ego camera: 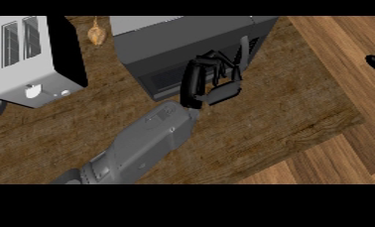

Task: Pick up the milk, place it into the microwave and close the microwave

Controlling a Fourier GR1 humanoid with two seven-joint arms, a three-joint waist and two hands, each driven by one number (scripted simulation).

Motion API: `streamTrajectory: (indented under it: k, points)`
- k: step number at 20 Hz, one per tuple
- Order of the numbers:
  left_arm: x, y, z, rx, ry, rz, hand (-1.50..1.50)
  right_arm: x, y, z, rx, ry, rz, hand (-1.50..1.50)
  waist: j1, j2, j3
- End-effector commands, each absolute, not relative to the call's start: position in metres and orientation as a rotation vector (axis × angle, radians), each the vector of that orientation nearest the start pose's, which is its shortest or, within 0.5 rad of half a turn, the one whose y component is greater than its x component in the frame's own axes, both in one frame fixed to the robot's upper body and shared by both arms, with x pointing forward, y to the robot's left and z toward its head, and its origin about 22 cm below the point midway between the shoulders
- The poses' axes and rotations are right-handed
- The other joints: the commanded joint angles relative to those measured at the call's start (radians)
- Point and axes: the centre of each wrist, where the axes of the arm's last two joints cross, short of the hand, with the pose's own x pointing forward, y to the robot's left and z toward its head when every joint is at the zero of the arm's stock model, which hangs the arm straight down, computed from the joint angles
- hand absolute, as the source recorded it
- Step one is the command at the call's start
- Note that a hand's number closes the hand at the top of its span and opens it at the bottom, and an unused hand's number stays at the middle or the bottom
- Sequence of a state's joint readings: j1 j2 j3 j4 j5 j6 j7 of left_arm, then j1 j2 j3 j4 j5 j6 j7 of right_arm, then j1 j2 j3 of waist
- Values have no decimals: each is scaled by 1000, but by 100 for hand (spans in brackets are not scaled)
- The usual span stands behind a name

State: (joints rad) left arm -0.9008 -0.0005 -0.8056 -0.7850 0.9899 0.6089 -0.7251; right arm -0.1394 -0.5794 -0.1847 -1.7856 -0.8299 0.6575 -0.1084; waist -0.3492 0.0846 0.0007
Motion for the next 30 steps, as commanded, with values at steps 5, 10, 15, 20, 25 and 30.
streamTrajectory:
  k: [5, 10, 15, 20, 25, 30]
  points:
    - [364, 14, 41, -218, -1903, 18, 150, 255, -353, 164, 755, -2040, 499, -150, -11, 13, -2]
    - [364, 13, 42, -224, -1912, 18, 150, 255, -354, 171, 761, -2036, 537, -150, -13, 14, -1]
    - [361, 12, 34, -216, -1922, -84, 150, 257, -354, 178, 793, -2049, 545, -150, -12, 18, 2]
    - [364, 20, 22, -97, -1878, -99, 150, 256, -352, 176, 860, -2023, 562, -150, 0, 12, 3]
    - [363, 28, 10, -25, -1802, -42, 150, 253, -351, 179, 889, -2031, 560, -150, 22, 2, 0]
    - [363, 33, 2, 55, -1763, -25, 150, 248, -358, 185, 854, -2031, 574, -150, 51, -6, -1]
